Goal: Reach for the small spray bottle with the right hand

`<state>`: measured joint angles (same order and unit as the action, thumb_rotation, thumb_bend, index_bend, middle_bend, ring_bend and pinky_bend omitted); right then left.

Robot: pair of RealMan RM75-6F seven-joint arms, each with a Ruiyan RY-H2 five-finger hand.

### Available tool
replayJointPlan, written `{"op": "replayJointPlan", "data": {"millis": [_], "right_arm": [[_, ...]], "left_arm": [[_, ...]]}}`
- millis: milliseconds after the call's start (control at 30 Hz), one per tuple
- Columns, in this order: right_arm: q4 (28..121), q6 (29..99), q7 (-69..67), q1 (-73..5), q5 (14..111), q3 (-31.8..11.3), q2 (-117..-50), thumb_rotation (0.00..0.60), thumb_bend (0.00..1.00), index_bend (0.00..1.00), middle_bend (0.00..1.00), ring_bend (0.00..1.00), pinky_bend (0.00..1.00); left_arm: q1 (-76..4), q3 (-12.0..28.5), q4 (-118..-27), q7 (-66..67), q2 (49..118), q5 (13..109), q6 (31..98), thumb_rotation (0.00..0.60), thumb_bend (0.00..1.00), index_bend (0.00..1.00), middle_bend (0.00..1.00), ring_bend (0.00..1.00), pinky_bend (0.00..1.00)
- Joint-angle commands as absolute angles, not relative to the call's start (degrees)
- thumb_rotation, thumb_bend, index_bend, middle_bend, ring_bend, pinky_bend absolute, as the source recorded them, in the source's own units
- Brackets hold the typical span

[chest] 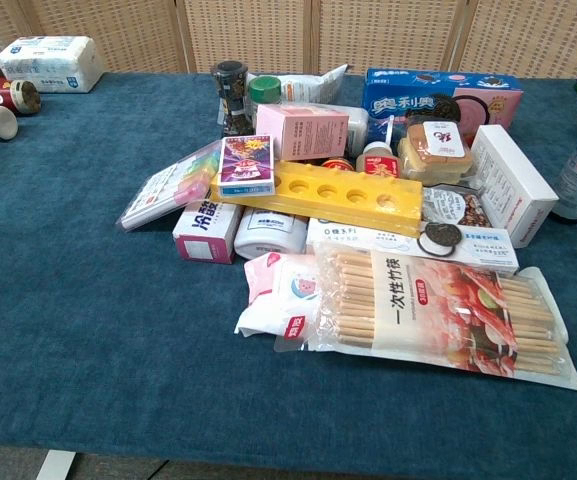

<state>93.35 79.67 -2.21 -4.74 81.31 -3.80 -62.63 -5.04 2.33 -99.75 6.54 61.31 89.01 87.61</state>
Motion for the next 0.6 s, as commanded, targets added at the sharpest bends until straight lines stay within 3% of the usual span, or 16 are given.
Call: {"op": "replayJointPlan", "data": {"millis": [33, 200, 500, 600], "right_arm": [[92.62, 78.04, -5.58, -5.35, 80.48, -4.25, -62.88, 0.111, 0.21, 0.0, 0.0, 0.0, 0.0], [90.95, 75.25, -9.21, -6.7, 79.59, -4.78, -63.43, 0.224, 0.13, 0.0, 0.0, 0.0, 0.0], [89.4, 70.77, -11.87, -9.45, 77.32, -6.28, -64.55, 0.249, 0.04, 0.0, 0.0, 0.0, 0.0], [88.74, 69.33, -12.21, -10.77, 77.08, -6.87, -65.11, 0.292, 0.04, 0.0, 0.0, 0.0, 0.0]], "left_arm": [[-5.15, 2.39, -100.1, 6.37, 61.24, 89.2, 87.63, 0.553, 0.19, 0.2, 0.11, 0.02, 0.0], [-5.33, 2.21, -100.83, 5.33, 60.99, 89.74, 87.41, 0.554, 0.19, 0.2, 0.11, 0.02, 0.0], [-5.51, 2.38, -101.52, 7.2, 60.85, 90.71, 87.99, 0.553, 0.19, 0.2, 0.11, 0.02, 0.0], [-5.42, 2.51, -101.87, 7.35, 60.48, 90.89, 88.43, 0.553, 0.19, 0.2, 0.11, 0.02, 0.0]]}}
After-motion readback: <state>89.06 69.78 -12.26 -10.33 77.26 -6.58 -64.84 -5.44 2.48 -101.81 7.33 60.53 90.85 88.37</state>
